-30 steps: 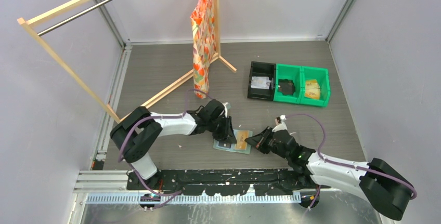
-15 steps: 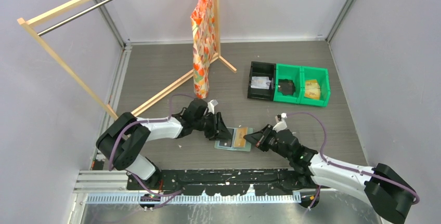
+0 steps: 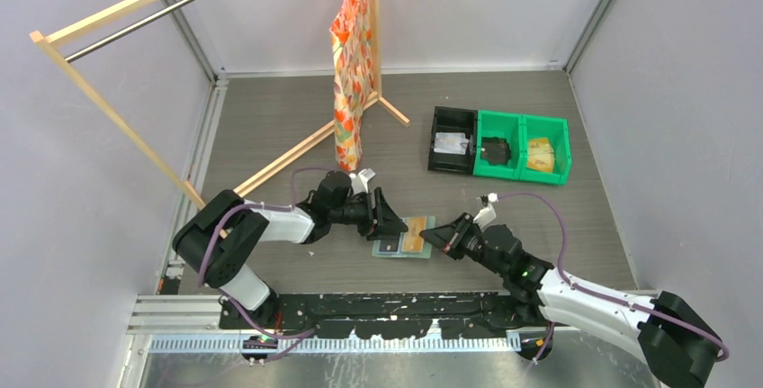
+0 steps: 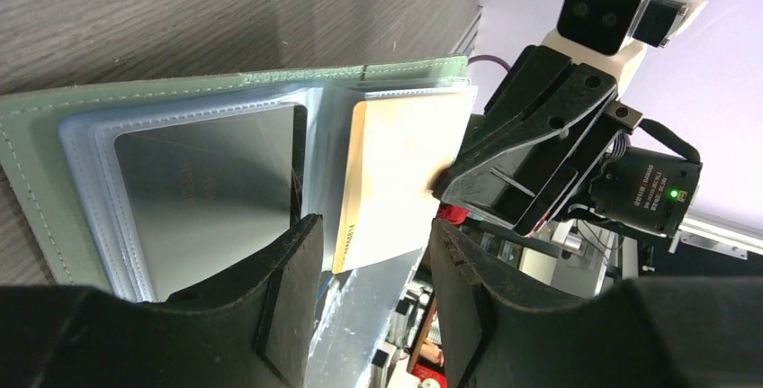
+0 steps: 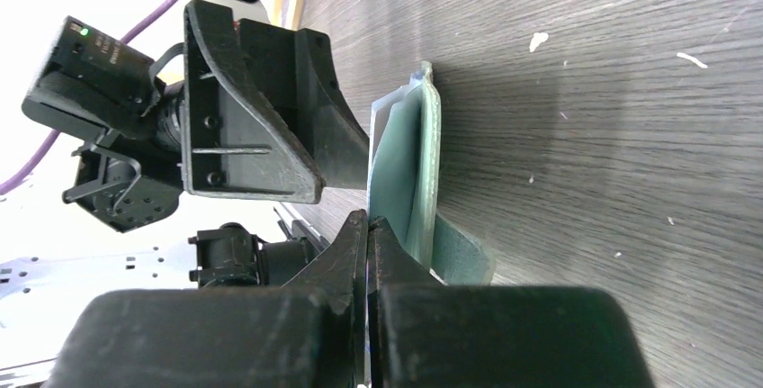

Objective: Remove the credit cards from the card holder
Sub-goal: Remove the credit card from the card holder.

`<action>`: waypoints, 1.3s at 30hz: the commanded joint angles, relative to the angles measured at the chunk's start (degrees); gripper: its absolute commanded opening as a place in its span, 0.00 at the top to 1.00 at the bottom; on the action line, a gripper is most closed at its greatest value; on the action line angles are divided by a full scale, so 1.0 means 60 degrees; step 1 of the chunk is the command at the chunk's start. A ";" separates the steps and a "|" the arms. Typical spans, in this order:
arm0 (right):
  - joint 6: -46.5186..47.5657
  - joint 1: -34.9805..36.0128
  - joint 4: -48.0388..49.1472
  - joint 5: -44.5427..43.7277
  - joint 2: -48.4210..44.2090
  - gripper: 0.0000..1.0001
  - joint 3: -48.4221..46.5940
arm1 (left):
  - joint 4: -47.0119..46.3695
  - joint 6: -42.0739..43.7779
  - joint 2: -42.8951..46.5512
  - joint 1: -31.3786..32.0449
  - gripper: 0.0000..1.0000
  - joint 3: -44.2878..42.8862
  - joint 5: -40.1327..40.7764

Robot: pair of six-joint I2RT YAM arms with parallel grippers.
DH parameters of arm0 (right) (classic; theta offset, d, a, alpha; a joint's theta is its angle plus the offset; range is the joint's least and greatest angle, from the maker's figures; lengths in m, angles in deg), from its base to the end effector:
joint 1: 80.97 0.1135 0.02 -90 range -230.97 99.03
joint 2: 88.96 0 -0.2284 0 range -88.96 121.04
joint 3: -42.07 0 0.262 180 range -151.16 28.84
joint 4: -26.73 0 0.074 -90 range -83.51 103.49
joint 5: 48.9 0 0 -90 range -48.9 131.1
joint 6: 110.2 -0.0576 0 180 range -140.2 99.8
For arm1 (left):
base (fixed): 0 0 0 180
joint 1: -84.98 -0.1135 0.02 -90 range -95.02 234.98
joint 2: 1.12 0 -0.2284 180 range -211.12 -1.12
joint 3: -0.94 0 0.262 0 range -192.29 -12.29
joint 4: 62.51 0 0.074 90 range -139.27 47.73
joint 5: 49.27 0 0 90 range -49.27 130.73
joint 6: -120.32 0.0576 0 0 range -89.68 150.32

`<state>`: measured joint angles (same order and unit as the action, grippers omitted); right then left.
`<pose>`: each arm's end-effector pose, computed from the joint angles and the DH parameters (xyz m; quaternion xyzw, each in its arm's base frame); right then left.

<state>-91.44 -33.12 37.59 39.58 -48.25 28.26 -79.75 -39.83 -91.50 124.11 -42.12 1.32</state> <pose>0.1400 0.1524 0.1076 0.1697 0.7806 0.5131 0.3140 0.2109 -0.2187 0.0899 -0.0559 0.8310 -0.5525 0.0338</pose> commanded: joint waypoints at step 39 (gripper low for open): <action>-0.0441 -0.0047 0.1572 -0.0104 -0.0114 0.99 0.0552 | -0.8587 -0.2355 -0.2514 -0.0425 0.59 0.1515 -0.1085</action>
<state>-92.90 -33.21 41.33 39.66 -49.14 28.26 -126.96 -53.45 -105.80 121.88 -32.35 -3.49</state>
